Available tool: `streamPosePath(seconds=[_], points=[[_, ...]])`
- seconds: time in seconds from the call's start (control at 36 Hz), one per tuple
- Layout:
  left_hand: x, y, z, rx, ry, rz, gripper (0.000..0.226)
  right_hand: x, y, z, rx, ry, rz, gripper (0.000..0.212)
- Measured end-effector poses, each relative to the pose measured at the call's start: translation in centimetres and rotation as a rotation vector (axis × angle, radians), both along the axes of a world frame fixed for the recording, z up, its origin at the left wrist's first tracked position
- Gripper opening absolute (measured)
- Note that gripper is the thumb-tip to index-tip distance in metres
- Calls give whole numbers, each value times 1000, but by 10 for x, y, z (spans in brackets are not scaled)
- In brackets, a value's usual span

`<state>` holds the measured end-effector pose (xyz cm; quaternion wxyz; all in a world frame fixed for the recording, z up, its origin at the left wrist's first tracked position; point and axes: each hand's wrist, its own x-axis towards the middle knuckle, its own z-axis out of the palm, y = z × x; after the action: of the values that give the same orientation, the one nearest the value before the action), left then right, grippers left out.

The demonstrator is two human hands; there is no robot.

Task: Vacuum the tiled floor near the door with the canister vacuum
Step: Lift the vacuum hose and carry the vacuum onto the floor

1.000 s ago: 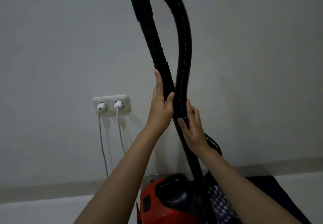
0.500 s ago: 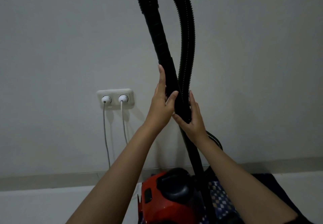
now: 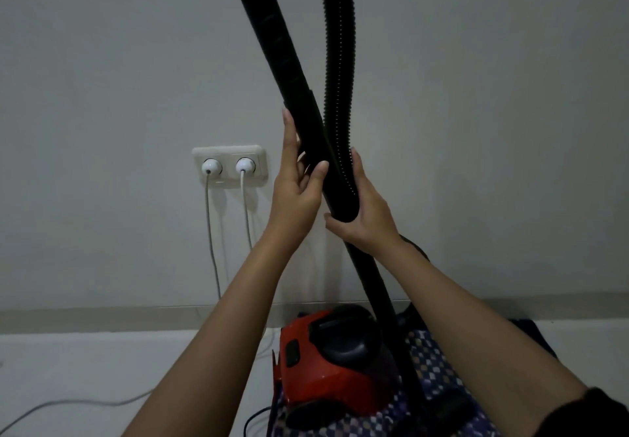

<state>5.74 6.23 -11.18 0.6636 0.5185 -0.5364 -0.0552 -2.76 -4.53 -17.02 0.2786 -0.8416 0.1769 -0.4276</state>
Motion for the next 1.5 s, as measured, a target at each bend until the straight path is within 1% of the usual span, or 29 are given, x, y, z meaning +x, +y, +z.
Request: streamPosePath(seconds=[0.22, 0.36, 0.5, 0.61, 0.83, 1.06, 1.14, 1.22, 1.28, 1.36, 1.42, 1.5], points=[[-5, 10, -15, -58, 93, 13, 87, -12, -9, -2, -201, 72, -53, 109], [-22, 11, -36, -99, 179, 32, 86, -30, -17, -8, -258, 168, -88, 110], [-38, 8, -56, -107, 285, 45, 86, -47, -23, -23, -251, 240, -92, 112], [-44, 3, -71, -68, 343, 31, 88, -58, -25, -36, -243, 246, -97, 112], [-53, -2, -93, -21, 370, 5, 87, -71, -24, -63, -221, 242, -103, 113], [-52, 0, -113, -20, 357, 41, 87, -68, -23, -80, -198, 223, -80, 114], [-51, 3, -119, -26, 345, 59, 83, -65, -22, -84, -198, 228, -66, 113], [-50, 8, -135, -9, 370, 91, 73, -60, -21, -85, -201, 234, -46, 112], [-48, 10, -155, 59, 379, 120, 67, -57, -20, -87, -208, 241, -36, 112], [-41, 12, -194, 308, 357, 103, 66, -54, -22, -90, -223, 265, -33, 113], [-35, 13, -223, 516, 270, 83, 68, -54, -24, -94, -231, 283, -39, 111], [-24, 13, -261, 782, 75, 64, 71, -54, -29, -97, -233, 287, -46, 110]])
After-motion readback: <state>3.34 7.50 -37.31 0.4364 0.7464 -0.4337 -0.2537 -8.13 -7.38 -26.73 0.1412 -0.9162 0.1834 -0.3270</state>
